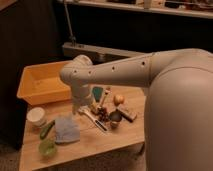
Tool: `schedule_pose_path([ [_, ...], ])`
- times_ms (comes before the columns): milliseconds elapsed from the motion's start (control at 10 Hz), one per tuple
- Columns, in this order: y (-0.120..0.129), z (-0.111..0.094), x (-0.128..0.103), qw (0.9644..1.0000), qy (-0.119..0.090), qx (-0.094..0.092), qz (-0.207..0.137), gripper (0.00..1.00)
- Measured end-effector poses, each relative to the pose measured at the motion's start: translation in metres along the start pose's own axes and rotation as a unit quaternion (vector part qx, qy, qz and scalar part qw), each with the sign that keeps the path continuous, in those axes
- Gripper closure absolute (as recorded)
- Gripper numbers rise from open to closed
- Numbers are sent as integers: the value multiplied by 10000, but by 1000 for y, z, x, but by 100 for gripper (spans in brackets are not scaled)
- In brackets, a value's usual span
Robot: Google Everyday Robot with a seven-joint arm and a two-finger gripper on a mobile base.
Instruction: Place apple in plastic cup
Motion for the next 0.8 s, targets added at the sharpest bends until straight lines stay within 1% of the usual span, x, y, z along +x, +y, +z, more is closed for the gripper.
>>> schedule_pose_path([
  [700, 0, 0, -1, 10000, -7, 2, 6, 35],
  [800, -1, 1, -4, 10000, -58, -8, 67, 35],
])
